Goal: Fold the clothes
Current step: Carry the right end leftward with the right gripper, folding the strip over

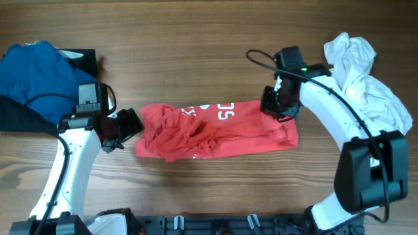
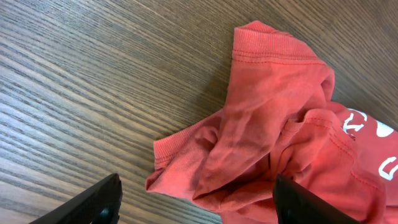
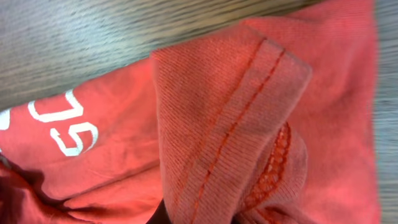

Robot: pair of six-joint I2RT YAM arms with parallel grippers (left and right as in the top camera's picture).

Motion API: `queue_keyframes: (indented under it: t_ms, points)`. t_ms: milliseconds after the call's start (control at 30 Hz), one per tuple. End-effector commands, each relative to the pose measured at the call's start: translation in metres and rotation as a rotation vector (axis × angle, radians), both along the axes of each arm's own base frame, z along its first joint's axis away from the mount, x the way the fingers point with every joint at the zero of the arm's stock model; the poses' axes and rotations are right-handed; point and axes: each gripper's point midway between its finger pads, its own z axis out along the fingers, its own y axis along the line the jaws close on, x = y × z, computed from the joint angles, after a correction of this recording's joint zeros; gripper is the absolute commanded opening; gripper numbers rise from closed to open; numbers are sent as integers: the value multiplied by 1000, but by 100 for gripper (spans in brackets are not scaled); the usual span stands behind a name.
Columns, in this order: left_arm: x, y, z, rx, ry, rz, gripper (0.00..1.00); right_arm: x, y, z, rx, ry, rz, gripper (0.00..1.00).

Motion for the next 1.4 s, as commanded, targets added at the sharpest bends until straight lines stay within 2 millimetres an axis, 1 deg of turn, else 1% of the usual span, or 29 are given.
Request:
queue_keyframes:
  t_ms: [0,33,167,200,267,300,333,400,433,467,500,533,567,633,700,733,767,800,833,900,933,1000,1067,1100,1167,1233,1267,1333,1367]
  points:
    - [6,1,10,-1,-35,-9,78,-5,12,-11,-1,32,15,7]
    - [6,1,10,-1,-36,-9,78,-6,14,-12,0,33,23,8]
    - [6,2,10,0,-35,-9,78,-8,22,-11,22,37,44,31]
    - [6,2,10,0,-36,-9,78,-10,27,-10,54,39,79,34]
    - [7,2,10,0,-37,-9,78,-12,43,-6,143,30,181,34]
    - [7,2,10,0,-37,-9,79,-14,56,-1,221,9,279,34]
    - [7,2,10,0,-37,-9,78,-17,65,4,278,-3,341,34]
    - [7,2,10,0,-39,-9,78,-27,92,22,474,-59,541,36]
    - [7,2,10,0,-39,-9,78,-30,97,26,514,-73,577,36]
    - [7,2,10,0,-38,-9,78,-28,96,26,508,-78,578,36]
    - [7,2,10,0,-38,-9,79,-25,89,22,463,-72,550,36]
    - [7,2,10,0,-37,-9,79,-15,68,18,329,-59,450,35]
    - [6,2,10,0,-36,-9,79,-11,61,22,284,-80,427,36]
    - [6,1,10,0,-35,-9,79,0,35,31,126,-130,327,35]
    - [6,2,10,0,-36,-9,79,10,3,39,-49,-174,187,35]
    - [6,2,10,0,-36,-9,79,11,-15,39,-143,-171,101,34]
    - [6,1,10,0,-35,-9,79,7,-30,36,-213,-148,24,35]
    - [6,2,9,4,-35,-8,79,0,-39,29,-255,-120,-35,35]
    - [6,4,9,16,-33,-5,79,-7,-41,18,-260,-95,-63,34]
    - [6,5,9,18,-33,-4,79,-11,-42,7,-261,-84,-72,34]
    - [6,5,9,17,-33,-4,79,-12,-38,2,-238,-88,-56,34]
    - [6,5,9,17,-33,-4,79,-11,-18,-11,-129,-108,55,34]
    - [6,5,9,17,-33,-4,79,-15,-3,-20,-56,-110,92,34]
    - [6,5,9,17,-33,-4,79,-16,12,-21,-3,-127,149,33]
    - [6,5,9,17,-33,-4,79,-17,30,-22,45,-145,225,33]
    - [6,5,9,17,-33,-4,79,-29,82,-10,269,-188,467,34]
    - [6,5,9,17,-33,-4,79,-38,110,3,425,-218,586,34]
    - [6,5,9,17,-32,-4,79,-45,133,21,578,-256,660,34]
    - [5,5,9,17,-30,-4,79,-46,137,26,613,-264,671,34]
